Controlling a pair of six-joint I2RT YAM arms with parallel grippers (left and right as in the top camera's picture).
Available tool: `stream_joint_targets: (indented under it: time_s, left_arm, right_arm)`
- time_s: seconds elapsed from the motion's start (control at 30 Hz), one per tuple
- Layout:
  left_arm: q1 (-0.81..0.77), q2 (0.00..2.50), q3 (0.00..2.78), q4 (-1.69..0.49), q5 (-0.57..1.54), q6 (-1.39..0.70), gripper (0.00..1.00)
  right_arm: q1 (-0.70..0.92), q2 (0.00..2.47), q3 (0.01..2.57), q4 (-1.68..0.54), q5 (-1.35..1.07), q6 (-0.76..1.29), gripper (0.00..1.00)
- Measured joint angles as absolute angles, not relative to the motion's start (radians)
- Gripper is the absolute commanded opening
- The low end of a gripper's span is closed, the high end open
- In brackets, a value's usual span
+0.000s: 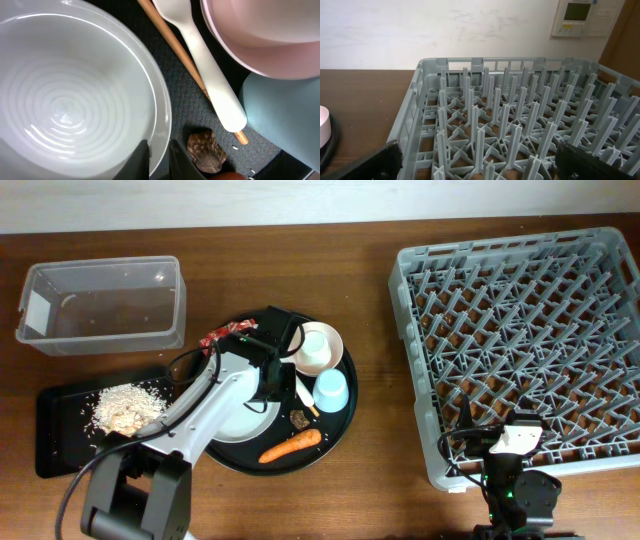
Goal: Sort waste into correct bins and load items into the dishwasher rack
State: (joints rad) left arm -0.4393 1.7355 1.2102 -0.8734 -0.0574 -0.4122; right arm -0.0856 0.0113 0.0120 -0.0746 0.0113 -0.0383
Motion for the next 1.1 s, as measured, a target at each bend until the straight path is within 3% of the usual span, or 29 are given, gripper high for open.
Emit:
stream_joint_targets:
  time_s: [0.3,0.37,0.5,0.83,1.0,1.1]
  left_arm:
    - [-0.439,1.735,1.252,-0.989,-0.056,-0.412,0.15]
    - [-0.439,1.726,1.272,-1.012,-0.047,-0.412,0.23]
    - [-0.439,1.664,1.306,-1.026,0.005,-0.405,0.27]
    - [-0.436,1.626,1.309,-1.047,-0.044,-0.401,0.2]
    - [-0.353,1.612,1.309,-1.091,-0.074,-0.401,0.21]
    - [-0.218,1.552,1.309,-1.125,-0.133,-0.401,0.22]
  right_arm:
    - [-0.086,0.011,0.012,-0.075,0.011,-0.038,0.99]
    - [-0.086,0.011,0.012,-0.075,0.011,-0.038,0.99]
    - [-0.086,0.011,0.012,-0.075,0.011,-0.039,0.99]
    - [-0.086,0.011,0.012,-0.075,0.011,-0.038,0.99]
    - [-0.086,0.011,0.012,-0.075,0.011,-0.038,0.99]
    - [-0.086,0.011,0.012,-0.075,0.011,-0.038,0.99]
